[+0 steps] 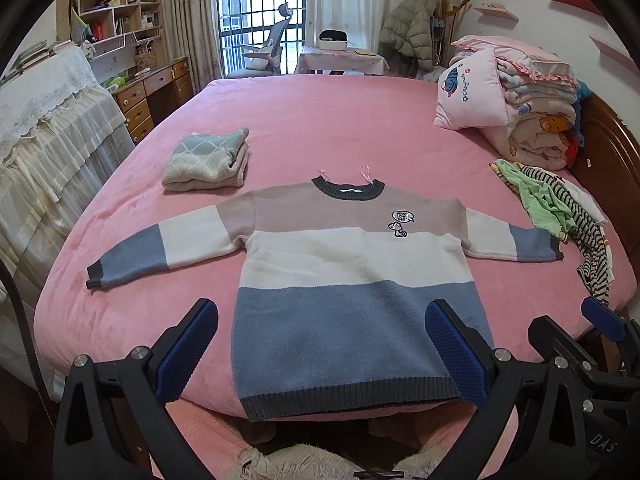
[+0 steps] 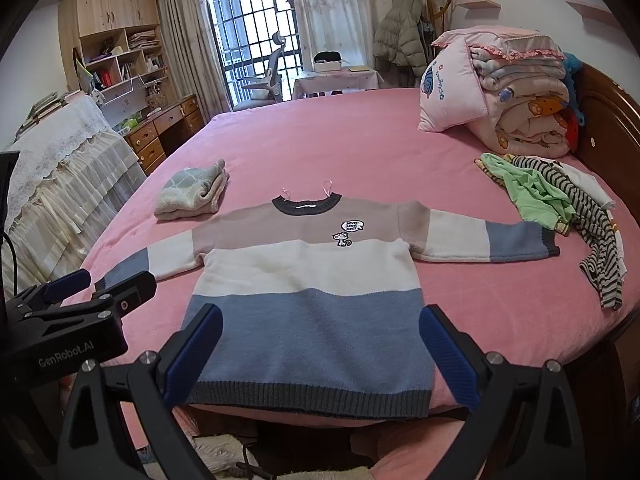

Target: Fold small clothes

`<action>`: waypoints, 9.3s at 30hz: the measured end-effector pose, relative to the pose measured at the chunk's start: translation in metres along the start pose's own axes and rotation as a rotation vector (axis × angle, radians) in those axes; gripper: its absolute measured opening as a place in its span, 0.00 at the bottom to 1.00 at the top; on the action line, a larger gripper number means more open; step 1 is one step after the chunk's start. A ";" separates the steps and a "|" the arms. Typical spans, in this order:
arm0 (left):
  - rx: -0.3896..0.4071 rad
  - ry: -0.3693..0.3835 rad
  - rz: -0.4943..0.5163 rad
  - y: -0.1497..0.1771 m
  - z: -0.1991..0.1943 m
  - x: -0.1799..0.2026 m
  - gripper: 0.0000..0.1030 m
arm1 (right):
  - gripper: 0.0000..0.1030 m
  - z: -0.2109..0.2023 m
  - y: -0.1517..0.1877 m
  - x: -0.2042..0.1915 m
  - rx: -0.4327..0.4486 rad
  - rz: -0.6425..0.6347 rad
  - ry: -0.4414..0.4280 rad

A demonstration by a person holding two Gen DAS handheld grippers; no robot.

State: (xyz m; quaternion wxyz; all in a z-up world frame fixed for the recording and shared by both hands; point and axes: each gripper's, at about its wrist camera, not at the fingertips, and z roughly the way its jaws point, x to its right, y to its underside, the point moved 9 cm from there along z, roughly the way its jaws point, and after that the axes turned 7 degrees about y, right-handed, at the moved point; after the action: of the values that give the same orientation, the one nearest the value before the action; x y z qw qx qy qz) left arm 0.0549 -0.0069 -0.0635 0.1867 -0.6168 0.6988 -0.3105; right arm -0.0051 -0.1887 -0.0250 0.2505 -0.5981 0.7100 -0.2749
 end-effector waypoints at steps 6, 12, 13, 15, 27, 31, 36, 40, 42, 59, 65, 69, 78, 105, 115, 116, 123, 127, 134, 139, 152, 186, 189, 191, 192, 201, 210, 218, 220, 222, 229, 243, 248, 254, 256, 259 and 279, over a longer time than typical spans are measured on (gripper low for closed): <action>-0.010 -0.010 -0.011 0.002 -0.006 -0.002 1.00 | 0.96 -0.009 -0.003 0.003 0.021 0.009 -0.005; -0.005 -0.023 -0.002 0.004 -0.014 0.000 1.00 | 0.96 -0.013 -0.006 0.005 0.037 0.006 0.007; 0.000 -0.023 -0.001 0.004 -0.016 0.000 1.00 | 0.96 -0.013 -0.007 0.005 0.036 0.006 0.006; 0.016 -0.031 0.003 -0.001 -0.019 0.000 1.00 | 0.96 -0.014 -0.008 0.006 0.039 0.008 0.007; 0.222 0.033 0.026 -0.082 -0.023 0.031 1.00 | 0.96 -0.014 -0.062 0.058 0.140 0.003 0.121; 0.219 0.084 0.048 -0.107 -0.006 0.063 1.00 | 0.96 -0.004 -0.084 0.101 0.157 0.022 0.201; 0.147 0.174 0.085 -0.128 0.040 0.118 1.00 | 0.94 0.014 -0.107 0.173 0.142 0.062 0.271; 0.156 0.151 0.159 -0.137 0.087 0.162 1.00 | 0.90 0.037 -0.114 0.231 0.117 0.084 0.344; 0.123 0.142 0.204 -0.135 0.122 0.186 1.00 | 0.90 0.052 -0.112 0.258 0.096 0.109 0.356; -0.308 0.155 0.434 -0.010 0.385 0.317 1.00 | 0.80 0.227 -0.020 0.427 -0.174 0.394 0.385; -0.353 0.126 0.457 0.009 0.413 0.319 1.00 | 0.80 0.267 0.010 0.466 -0.213 0.566 0.344; -0.362 0.114 0.456 0.014 0.424 0.322 0.95 | 0.80 0.285 0.022 0.492 -0.213 0.704 0.307; -0.327 0.131 0.392 0.005 0.434 0.348 0.75 | 0.70 0.320 0.023 0.502 -0.238 0.746 0.299; -0.306 0.190 0.300 -0.001 0.411 0.394 0.53 | 0.13 0.286 -0.044 0.464 -0.064 0.513 0.245; -0.188 0.094 0.153 -0.064 0.311 0.238 0.53 | 0.13 0.208 -0.149 0.306 0.140 0.262 0.023; -0.180 0.069 0.139 -0.066 0.303 0.215 0.53 | 0.13 0.204 -0.156 0.288 0.150 0.240 -0.001; -0.144 -0.070 -0.010 -0.073 0.258 0.056 0.54 | 0.13 0.208 -0.176 0.116 0.157 0.043 -0.178; -0.147 -0.124 -0.125 -0.060 0.248 -0.026 0.55 | 0.13 0.233 -0.154 0.026 0.108 -0.079 -0.217; -0.215 -0.106 -0.321 -0.024 0.267 -0.098 0.55 | 0.13 0.295 -0.062 -0.095 -0.054 -0.374 -0.177; -0.263 -0.080 -0.355 -0.007 0.285 -0.108 0.55 | 0.25 0.312 0.000 -0.119 -0.107 -0.557 -0.079; -0.339 0.126 -0.351 0.006 0.312 -0.076 0.55 | 0.60 0.233 0.012 -0.082 0.096 -0.615 0.002; -0.322 0.370 -0.582 -0.003 0.339 -0.032 0.07 | 0.60 0.268 0.003 0.084 -0.062 -0.197 0.180; -0.192 0.329 -0.488 -0.045 0.312 -0.029 0.05 | 0.60 0.278 0.001 0.100 -0.081 -0.173 0.188; -0.123 0.340 -0.457 -0.071 0.295 -0.025 0.04 | 0.60 0.287 -0.001 0.111 -0.097 -0.154 0.200; -0.093 0.344 -0.442 -0.083 0.287 -0.023 0.03 | 0.60 0.293 -0.002 0.118 -0.108 -0.143 0.210; -0.129 0.377 -0.402 -0.098 0.283 -0.013 0.03 | 0.60 0.306 -0.001 0.140 -0.137 -0.086 0.228; -0.384 0.326 -0.451 -0.004 0.326 -0.023 0.39 | 0.60 0.302 0.006 0.131 -0.127 -0.133 0.226; -0.453 0.373 -0.621 0.031 0.335 -0.035 0.60 | 0.60 0.298 0.007 0.124 -0.115 -0.140 0.216; -0.460 0.420 -0.672 0.035 0.338 -0.031 0.58 | 0.60 0.297 0.009 0.123 -0.114 -0.143 0.217; -0.457 0.470 -0.705 0.036 0.342 -0.025 0.57 | 0.60 0.298 0.010 0.123 -0.117 -0.143 0.216; -0.403 0.489 -0.749 0.031 0.364 -0.013 0.44 | 0.60 0.299 0.012 0.125 -0.120 -0.133 0.221; -0.174 0.258 -0.446 -0.027 0.336 -0.016 0.08 | 0.60 0.310 0.007 0.147 -0.138 -0.089 0.234; -0.015 0.223 -0.378 -0.071 0.290 -0.022 0.08 | 0.60 0.318 0.005 0.145 -0.157 -0.086 0.209; 0.059 0.198 -0.396 -0.100 0.267 -0.046 0.08 | 0.60 0.336 -0.007 0.130 -0.172 -0.097 0.165; 0.061 0.181 -0.403 -0.104 0.268 -0.055 0.08 | 0.60 0.342 -0.012 0.123 -0.175 -0.112 0.150; 0.069 0.156 -0.424 -0.107 0.274 -0.065 0.08 | 0.60 0.351 -0.019 0.114 -0.177 -0.136 0.149; -0.214 -0.018 -0.432 0.001 0.357 -0.121 0.11 | 0.48 0.356 0.011 0.158 -0.289 0.029 0.200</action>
State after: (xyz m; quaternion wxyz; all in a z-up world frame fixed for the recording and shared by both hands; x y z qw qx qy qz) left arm 0.3046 0.0392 -0.3416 0.0554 -0.7710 0.5778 -0.2619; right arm 0.2056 -0.3755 -0.2945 0.0942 -0.5871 0.7721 -0.2244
